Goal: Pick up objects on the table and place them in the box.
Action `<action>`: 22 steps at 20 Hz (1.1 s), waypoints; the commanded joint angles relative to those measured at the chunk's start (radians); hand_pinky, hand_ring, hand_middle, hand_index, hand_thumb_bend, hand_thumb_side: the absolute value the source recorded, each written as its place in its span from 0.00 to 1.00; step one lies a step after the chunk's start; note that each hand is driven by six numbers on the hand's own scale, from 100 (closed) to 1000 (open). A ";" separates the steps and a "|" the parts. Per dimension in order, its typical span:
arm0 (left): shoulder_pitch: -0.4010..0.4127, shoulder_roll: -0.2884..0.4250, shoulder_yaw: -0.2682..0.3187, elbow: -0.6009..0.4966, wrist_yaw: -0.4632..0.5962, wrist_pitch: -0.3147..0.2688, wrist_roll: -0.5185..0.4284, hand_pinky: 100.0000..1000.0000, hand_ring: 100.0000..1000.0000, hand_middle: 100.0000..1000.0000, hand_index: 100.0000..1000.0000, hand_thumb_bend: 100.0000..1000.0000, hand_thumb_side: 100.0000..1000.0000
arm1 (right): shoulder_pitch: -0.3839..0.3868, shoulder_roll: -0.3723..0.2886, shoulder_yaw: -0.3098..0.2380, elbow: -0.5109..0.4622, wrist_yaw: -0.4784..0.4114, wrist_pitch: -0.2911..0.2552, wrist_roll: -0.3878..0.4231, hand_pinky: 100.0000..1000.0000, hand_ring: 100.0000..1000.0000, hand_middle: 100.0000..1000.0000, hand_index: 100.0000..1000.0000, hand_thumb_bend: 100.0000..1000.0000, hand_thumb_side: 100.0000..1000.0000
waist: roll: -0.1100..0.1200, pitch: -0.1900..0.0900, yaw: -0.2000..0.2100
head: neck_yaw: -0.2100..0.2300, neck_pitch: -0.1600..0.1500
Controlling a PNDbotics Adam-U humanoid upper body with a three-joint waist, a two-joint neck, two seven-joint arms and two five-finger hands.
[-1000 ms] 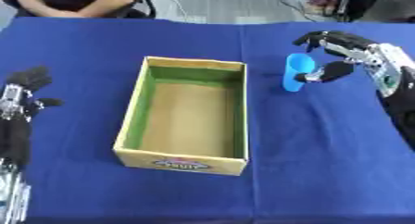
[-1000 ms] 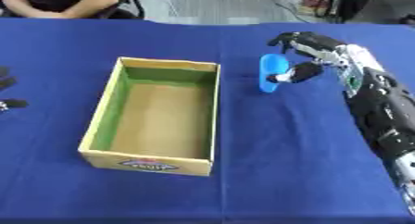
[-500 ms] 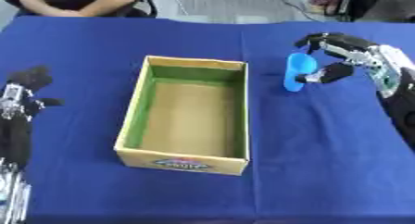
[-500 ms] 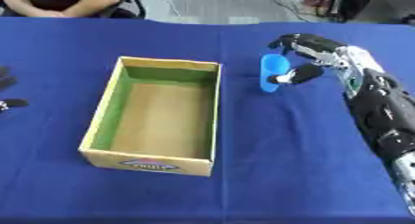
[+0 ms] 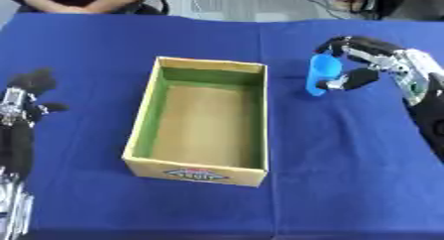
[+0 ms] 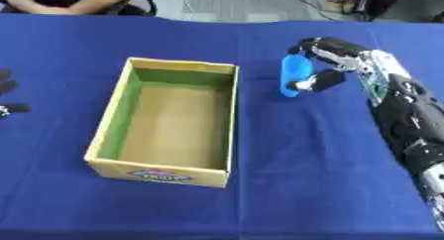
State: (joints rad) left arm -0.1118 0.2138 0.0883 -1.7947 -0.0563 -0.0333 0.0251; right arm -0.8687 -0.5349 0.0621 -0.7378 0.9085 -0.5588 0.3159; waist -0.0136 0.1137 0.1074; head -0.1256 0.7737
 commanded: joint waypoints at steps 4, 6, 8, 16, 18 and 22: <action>-0.019 0.014 -0.004 -0.016 0.001 -0.001 -0.003 0.58 0.84 0.85 0.79 0.38 1.00 | -0.001 -0.010 -0.001 0.001 0.017 -0.004 -0.005 0.74 0.67 0.81 0.91 0.47 0.56 | 0.004 -0.003 0.007 | 0.005 -0.004; -0.021 0.014 -0.004 -0.016 0.001 -0.001 -0.003 0.58 0.84 0.85 0.79 0.38 1.00 | 0.002 -0.007 -0.001 0.005 0.022 -0.006 -0.005 0.74 0.67 0.81 0.91 0.47 0.56 | 0.004 0.000 0.008 | 0.006 -0.004; -0.022 0.014 -0.005 -0.016 0.001 -0.001 -0.003 0.58 0.84 0.85 0.79 0.38 1.00 | 0.003 -0.005 0.000 0.006 0.025 -0.008 -0.005 0.74 0.66 0.81 0.91 0.47 0.56 | 0.004 0.001 0.009 | 0.007 -0.004; -0.022 0.013 -0.005 -0.016 0.001 -0.001 -0.004 0.58 0.84 0.85 0.79 0.38 1.00 | 0.010 -0.003 0.002 0.006 0.025 -0.013 -0.007 0.69 0.60 0.74 0.87 0.40 0.54 | 0.004 -0.001 0.008 | 0.007 -0.004; -0.022 0.014 -0.005 -0.016 0.001 -0.001 -0.005 0.58 0.85 0.85 0.79 0.38 1.00 | 0.010 -0.003 0.002 0.002 0.022 -0.014 -0.013 0.65 0.56 0.69 0.85 0.34 0.53 | 0.004 -0.001 0.008 | 0.007 -0.004; -0.021 0.014 -0.005 -0.015 0.001 -0.001 -0.005 0.59 0.85 0.85 0.79 0.37 1.00 | 0.012 -0.006 0.003 -0.009 0.015 -0.012 -0.037 0.46 0.40 0.52 0.75 0.12 0.47 | 0.004 -0.001 0.007 | 0.006 -0.004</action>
State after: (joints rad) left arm -0.1204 0.2135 0.0828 -1.7948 -0.0563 -0.0333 0.0241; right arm -0.8512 -0.5253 0.0639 -0.7351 0.9254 -0.5711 0.2858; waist -0.0128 0.1250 0.1156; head -0.1228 0.7737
